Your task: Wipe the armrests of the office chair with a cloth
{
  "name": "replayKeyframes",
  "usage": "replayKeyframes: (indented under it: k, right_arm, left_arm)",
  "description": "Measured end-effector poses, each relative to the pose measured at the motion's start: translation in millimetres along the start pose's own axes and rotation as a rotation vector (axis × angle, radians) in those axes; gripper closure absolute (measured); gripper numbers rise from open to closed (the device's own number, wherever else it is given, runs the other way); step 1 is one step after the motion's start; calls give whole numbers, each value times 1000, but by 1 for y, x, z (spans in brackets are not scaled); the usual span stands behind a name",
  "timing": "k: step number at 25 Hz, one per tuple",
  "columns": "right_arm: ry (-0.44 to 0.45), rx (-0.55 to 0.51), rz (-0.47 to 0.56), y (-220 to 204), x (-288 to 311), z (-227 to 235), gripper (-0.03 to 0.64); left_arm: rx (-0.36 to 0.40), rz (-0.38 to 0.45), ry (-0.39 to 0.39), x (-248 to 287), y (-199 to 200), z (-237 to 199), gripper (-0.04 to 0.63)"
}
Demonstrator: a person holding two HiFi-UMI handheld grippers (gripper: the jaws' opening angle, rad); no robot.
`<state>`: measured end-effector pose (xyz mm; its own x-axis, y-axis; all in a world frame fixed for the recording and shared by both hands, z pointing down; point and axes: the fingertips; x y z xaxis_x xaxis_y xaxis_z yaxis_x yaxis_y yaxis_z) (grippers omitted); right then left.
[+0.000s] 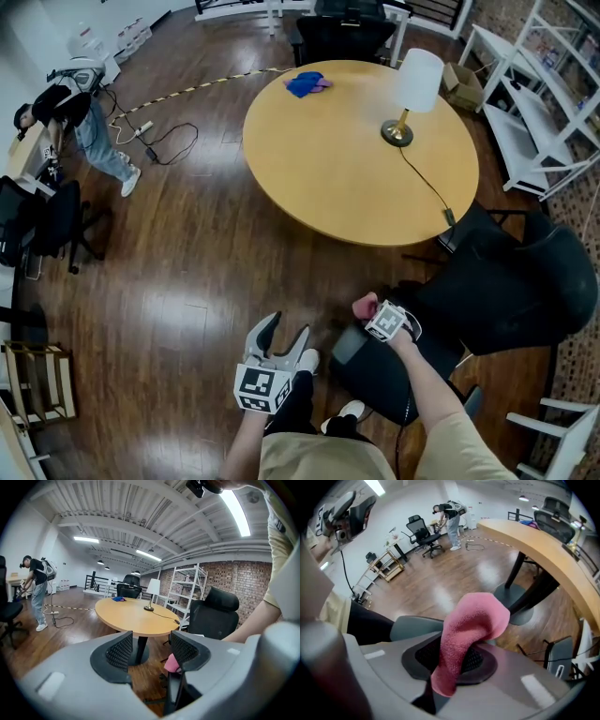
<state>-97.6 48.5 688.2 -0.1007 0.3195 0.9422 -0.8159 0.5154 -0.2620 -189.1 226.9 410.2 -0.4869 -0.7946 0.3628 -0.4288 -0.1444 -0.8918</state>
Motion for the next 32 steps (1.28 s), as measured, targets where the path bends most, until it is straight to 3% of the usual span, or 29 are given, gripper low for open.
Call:
replayKeyframes:
  k: [6, 8, 10, 13, 15, 17, 18, 19, 21, 23, 26, 30, 32]
  right_arm:
    - [251, -169, -1, 22, 25, -136, 555]
    - [264, -211, -4, 21, 35, -161, 555]
    - [274, -185, 3, 21, 40, -165, 555]
    - [265, -43, 87, 27, 27, -135, 555]
    - [115, 51, 93, 16, 10, -76, 554]
    - [-112, 81, -40, -17, -9, 2, 554]
    - [-178, 99, -81, -28, -14, 32, 554]
    - [-182, 133, -73, -29, -16, 49, 554]
    - [-107, 190, -10, -21, -12, 53, 551]
    - [-88, 162, 3, -17, -10, 46, 551]
    - [-24, 83, 16, -10, -3, 0, 552]
    - [124, -67, 50, 3, 20, -113, 552]
    - [137, -135, 63, 4, 30, -147, 552]
  left_arm:
    - [-5, 10, 4, 0, 5, 3, 348]
    - [-8, 10, 9, -1, 3, 2, 348]
    - [-15, 11, 18, -2, 3, -1, 348]
    - [-28, 13, 25, -3, 2, -1, 348]
    - [-20, 16, 20, -5, 4, 1, 348]
    - [-20, 14, 15, -7, 3, 2, 348]
    - [-23, 9, 16, -7, 0, 1, 348]
    - [-26, 2, 18, -7, -3, 0, 348]
    - [-29, -15, 16, -8, -9, 1, 348]
    - [-28, -19, 11, -7, -10, 4, 348]
    - [-27, -8, 7, -6, -6, 5, 348]
    - [-31, 2, 7, -4, -2, 3, 348]
    - [-33, 2, 6, -4, -2, 3, 348]
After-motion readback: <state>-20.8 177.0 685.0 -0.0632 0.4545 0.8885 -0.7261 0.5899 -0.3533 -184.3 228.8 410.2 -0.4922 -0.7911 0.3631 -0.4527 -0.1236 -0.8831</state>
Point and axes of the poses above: the fingertips, and each gripper's own axes: x forward along the fingers, z to its right, y out of its top, and after that the axes turned 3 degrees about -x, right-handed
